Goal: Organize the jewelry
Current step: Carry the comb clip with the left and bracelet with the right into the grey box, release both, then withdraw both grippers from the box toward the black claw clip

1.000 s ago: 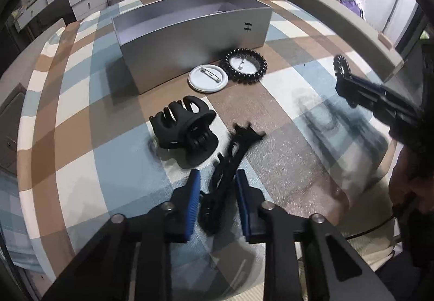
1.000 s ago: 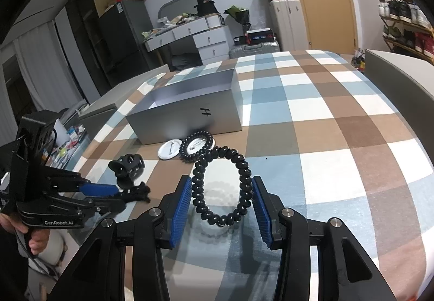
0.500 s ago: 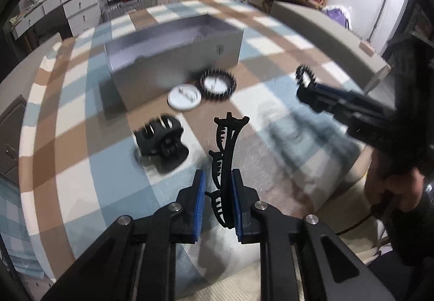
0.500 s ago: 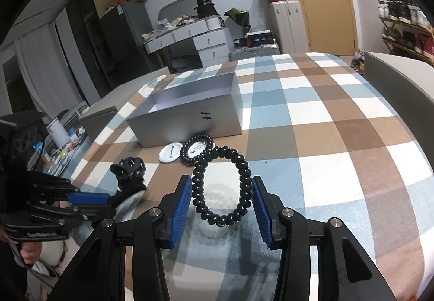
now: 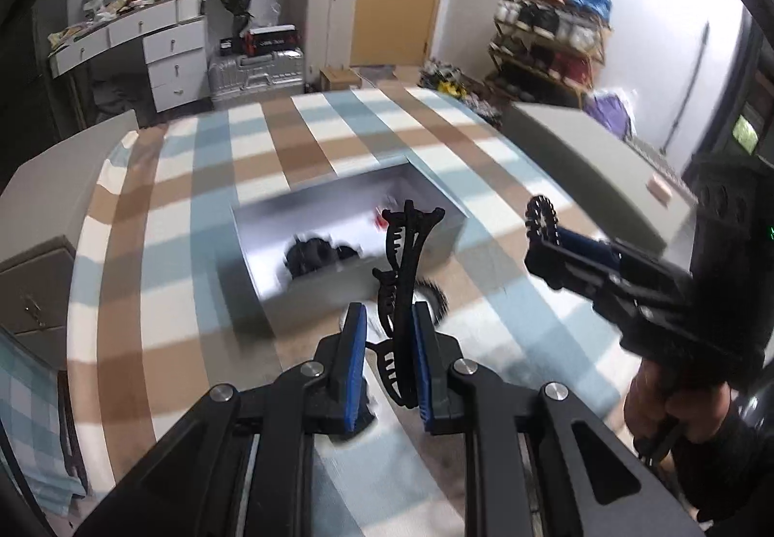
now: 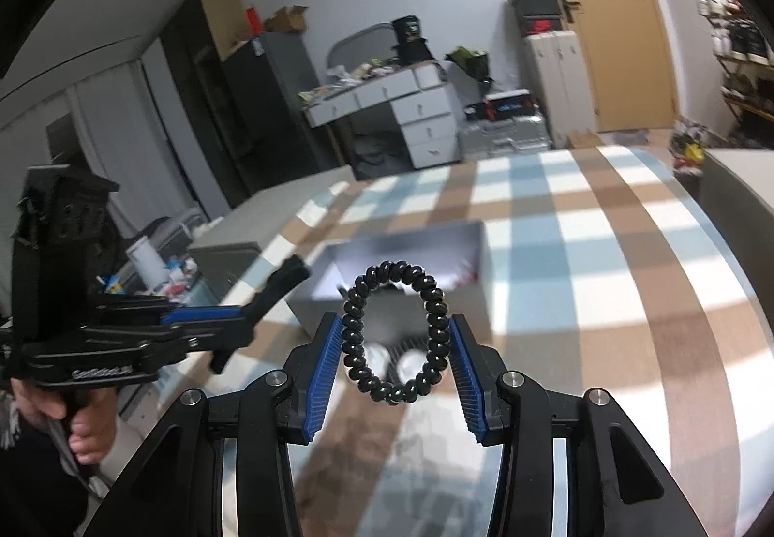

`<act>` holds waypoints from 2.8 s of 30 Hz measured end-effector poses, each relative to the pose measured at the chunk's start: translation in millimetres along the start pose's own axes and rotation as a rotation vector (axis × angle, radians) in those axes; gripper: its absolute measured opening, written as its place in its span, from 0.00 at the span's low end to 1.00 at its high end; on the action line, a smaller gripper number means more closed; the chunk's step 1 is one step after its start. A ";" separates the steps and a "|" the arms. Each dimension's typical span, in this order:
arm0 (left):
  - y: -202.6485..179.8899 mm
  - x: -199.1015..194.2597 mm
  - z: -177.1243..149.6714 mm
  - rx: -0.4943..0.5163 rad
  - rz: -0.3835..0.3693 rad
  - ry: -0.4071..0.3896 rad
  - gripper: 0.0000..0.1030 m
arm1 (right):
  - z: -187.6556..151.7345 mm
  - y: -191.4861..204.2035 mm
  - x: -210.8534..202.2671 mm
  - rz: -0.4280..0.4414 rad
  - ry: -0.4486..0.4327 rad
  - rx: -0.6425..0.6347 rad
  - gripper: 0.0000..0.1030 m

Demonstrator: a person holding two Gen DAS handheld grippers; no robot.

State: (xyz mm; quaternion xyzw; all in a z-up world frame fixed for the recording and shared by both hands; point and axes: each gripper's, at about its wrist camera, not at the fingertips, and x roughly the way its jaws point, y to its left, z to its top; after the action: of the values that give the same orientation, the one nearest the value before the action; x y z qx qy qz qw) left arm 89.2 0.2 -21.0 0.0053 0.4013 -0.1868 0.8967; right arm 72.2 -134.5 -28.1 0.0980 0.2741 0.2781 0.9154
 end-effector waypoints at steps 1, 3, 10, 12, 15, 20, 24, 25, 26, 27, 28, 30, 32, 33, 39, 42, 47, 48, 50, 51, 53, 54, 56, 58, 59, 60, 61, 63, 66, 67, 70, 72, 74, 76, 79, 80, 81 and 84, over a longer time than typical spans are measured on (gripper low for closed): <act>3.1 1.6 3.9 -0.008 0.000 -0.007 0.13 | 7.0 0.6 5.5 0.012 0.001 -0.001 0.43; 8.8 5.2 10.8 -0.020 -0.006 -0.016 0.13 | 18.4 -0.2 15.5 0.029 0.003 -0.001 0.43; 21.4 20.6 35.1 -0.001 -0.006 -0.026 0.13 | 47.3 -7.7 53.7 0.067 0.025 0.001 0.43; 24.0 25.7 41.1 0.010 -0.010 -0.020 0.13 | 51.8 -9.9 65.6 0.073 0.039 0.002 0.43; 26.2 34.8 48.0 0.033 -0.002 -0.001 0.13 | 54.8 -14.5 78.5 0.079 0.057 0.010 0.42; 34.3 46.2 54.7 0.031 -0.020 0.022 0.13 | 56.4 -19.8 93.5 0.080 0.080 0.015 0.42; 36.8 57.1 54.9 0.033 -0.041 0.047 0.13 | 52.5 -27.9 104.7 0.072 0.103 0.027 0.42; 36.7 60.0 55.1 0.038 -0.045 0.054 0.13 | 51.5 -30.1 107.2 0.072 0.111 0.033 0.42; 36.2 62.7 55.0 0.045 -0.046 0.060 0.13 | 50.6 -31.8 109.2 0.070 0.116 0.036 0.42; 35.9 65.6 54.4 0.053 -0.044 0.066 0.13 | 49.3 -33.8 111.0 0.067 0.120 0.040 0.42; 35.5 67.6 54.6 0.059 -0.047 0.075 0.13 | 48.9 -34.2 111.6 0.067 0.123 0.041 0.42; 37.3 71.5 54.2 0.051 -0.059 0.086 0.13 | 47.8 -35.4 113.4 0.063 0.133 0.043 0.42; 38.8 73.8 53.1 0.042 -0.082 0.100 0.13 | 46.4 -35.4 113.9 0.066 0.140 0.045 0.43; 38.8 74.1 52.6 0.042 -0.088 0.099 0.13 | 45.5 -35.1 114.0 0.066 0.141 0.042 0.43; 31.5 77.2 52.9 0.099 -0.095 0.108 0.13 | 44.8 -33.5 117.8 0.063 0.147 0.031 0.46; 31.3 82.7 53.7 0.101 -0.064 0.127 0.14 | 45.9 -33.5 113.5 0.045 0.115 0.021 0.54; 40.1 67.5 54.8 0.058 -0.042 0.059 0.38 | 48.6 -33.9 93.2 0.064 0.042 0.019 0.74; 41.6 63.3 54.4 0.049 -0.039 0.043 0.41 | 49.3 -32.8 90.3 0.064 0.036 0.014 0.74; 44.5 54.7 53.0 0.029 -0.022 0.008 0.41 | 50.9 -30.1 85.8 0.054 0.024 0.006 0.75; 45.3 50.5 51.9 0.021 0.001 -0.006 0.44 | 51.3 -28.9 82.6 0.052 0.017 0.002 0.76; 45.8 44.2 49.3 0.012 0.061 -0.040 0.46 | 51.9 -26.5 75.7 0.046 -0.002 -0.001 0.82; 46.0 39.3 47.0 0.008 0.086 -0.057 0.49 | 52.0 -25.6 73.3 0.044 -0.009 -0.001 0.83; 47.1 32.6 43.2 -0.014 0.099 -0.076 0.54 | 51.6 -22.2 67.1 0.039 -0.023 -0.004 0.88; 47.3 27.5 40.1 -0.032 0.106 -0.088 0.57 | 51.0 -17.8 61.2 0.010 -0.045 -0.015 0.94; 46.5 25.1 38.6 -0.034 0.119 -0.098 0.58 | 50.8 -15.4 57.8 -0.004 -0.056 -0.022 0.97; 45.2 23.5 37.3 -0.033 0.131 -0.107 0.58 | 50.5 -12.5 53.8 -0.010 -0.067 -0.029 0.98; 43.8 21.4 35.8 -0.032 0.142 -0.117 0.59 | 50.3 -11.3 51.6 -0.011 -0.073 -0.032 0.99; 41.0 14.9 31.6 -0.041 0.158 -0.140 0.62 | 50.0 -7.7 46.1 -0.011 -0.082 -0.036 1.00; 40.1 8.6 27.2 -0.065 0.175 -0.170 0.70 | 48.7 -1.0 37.5 -0.006 -0.090 -0.045 1.00; 40.2 4.6 25.0 -0.077 0.185 -0.186 0.72 | 47.9 0.3 35.3 -0.005 -0.092 -0.048 1.00; 40.8 -4.4 19.5 -0.105 0.210 -0.215 0.79 | 43.3 6.9 26.1 -0.008 -0.112 -0.061 1.00; 40.5 -9.5 15.2 -0.120 0.232 -0.231 0.80 | 39.2 11.1 20.0 -0.030 -0.130 -0.070 1.00; 37.7 -11.9 10.2 -0.122 0.246 -0.233 0.81 | 34.5 14.1 16.6 -0.046 -0.139 -0.083 1.00; 33.7 -14.2 4.7 -0.123 0.271 -0.236 0.81 | 30.0 17.1 13.9 -0.060 -0.143 -0.086 1.00; 29.6 -21.8 -4.4 -0.138 0.268 -0.256 0.82 | 21.8 21.1 7.3 -0.060 -0.147 -0.081 1.00; 28.6 -24.3 -7.8 -0.150 0.265 -0.261 0.86 | 19.0 22.3 4.5 -0.062 -0.152 -0.080 1.00; 27.9 -25.8 -10.4 -0.157 0.267 -0.264 0.90 | 16.8 23.3 1.9 -0.065 -0.158 -0.081 1.00; 24.1 -29.8 -19.3 -0.171 0.287 -0.275 0.95 | 9.0 26.2 -5.7 -0.074 -0.175 -0.088 1.00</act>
State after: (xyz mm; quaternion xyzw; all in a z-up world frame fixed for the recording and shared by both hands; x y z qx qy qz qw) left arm 65.5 35.5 -15.9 -0.0391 0.2849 -0.0215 0.9575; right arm 61.3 -116.3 -9.4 0.0717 0.1841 0.2462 0.9489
